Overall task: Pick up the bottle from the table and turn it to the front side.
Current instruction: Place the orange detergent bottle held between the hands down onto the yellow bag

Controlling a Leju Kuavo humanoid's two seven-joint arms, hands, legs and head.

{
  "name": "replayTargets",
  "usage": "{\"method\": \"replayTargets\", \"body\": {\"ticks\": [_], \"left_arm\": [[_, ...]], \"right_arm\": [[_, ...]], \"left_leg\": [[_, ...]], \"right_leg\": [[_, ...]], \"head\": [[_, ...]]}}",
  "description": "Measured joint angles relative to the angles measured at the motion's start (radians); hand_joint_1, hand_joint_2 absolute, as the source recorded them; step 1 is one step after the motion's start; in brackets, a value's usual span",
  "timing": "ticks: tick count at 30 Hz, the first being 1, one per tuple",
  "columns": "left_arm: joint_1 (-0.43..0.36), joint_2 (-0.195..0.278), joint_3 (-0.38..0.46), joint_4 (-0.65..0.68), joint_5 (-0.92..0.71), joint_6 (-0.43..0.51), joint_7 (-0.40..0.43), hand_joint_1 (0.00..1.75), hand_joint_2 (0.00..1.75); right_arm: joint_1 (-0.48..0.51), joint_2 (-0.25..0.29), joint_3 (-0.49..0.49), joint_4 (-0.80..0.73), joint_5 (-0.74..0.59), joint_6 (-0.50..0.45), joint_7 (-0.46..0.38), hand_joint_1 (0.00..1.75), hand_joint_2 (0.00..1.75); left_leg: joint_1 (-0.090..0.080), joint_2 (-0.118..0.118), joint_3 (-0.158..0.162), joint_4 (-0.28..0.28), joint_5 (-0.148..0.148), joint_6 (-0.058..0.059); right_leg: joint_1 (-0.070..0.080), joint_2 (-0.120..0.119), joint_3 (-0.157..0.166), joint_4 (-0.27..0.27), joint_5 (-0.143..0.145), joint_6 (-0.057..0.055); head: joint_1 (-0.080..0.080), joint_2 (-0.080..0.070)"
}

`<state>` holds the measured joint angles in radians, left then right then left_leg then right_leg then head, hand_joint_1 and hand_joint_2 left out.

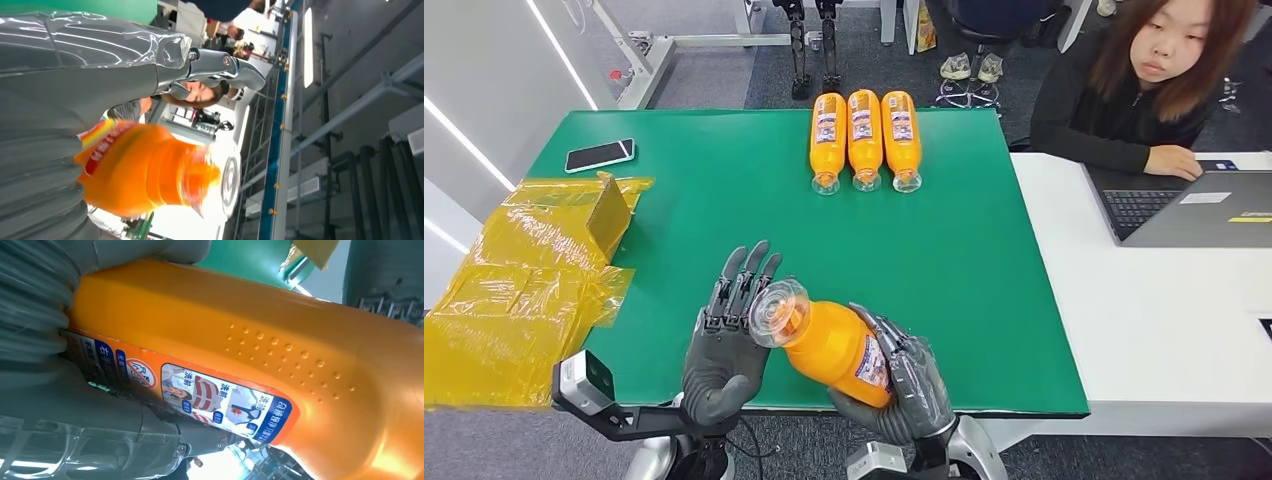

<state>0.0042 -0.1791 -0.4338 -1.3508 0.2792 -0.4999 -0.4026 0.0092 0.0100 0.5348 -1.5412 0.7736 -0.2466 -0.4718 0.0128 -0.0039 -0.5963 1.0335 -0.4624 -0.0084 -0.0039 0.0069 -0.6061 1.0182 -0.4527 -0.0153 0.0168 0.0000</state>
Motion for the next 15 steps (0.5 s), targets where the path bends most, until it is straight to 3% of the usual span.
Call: {"method": "replayTargets", "body": {"ticks": [15], "left_arm": [[0.006, 0.015, -0.010, -0.009, -0.016, 0.014, -0.033, 0.00, 1.75]], "right_arm": [[-0.140, 0.065, 0.122, 0.283, -0.138, 0.016, -0.074, 1.75, 1.75]], "left_leg": [[0.000, 0.000, 0.000, 0.000, 0.000, 0.000]], "right_leg": [[0.000, 0.000, 0.000, 0.001, 0.000, 0.000]], "head": [[0.000, 0.000]]}}
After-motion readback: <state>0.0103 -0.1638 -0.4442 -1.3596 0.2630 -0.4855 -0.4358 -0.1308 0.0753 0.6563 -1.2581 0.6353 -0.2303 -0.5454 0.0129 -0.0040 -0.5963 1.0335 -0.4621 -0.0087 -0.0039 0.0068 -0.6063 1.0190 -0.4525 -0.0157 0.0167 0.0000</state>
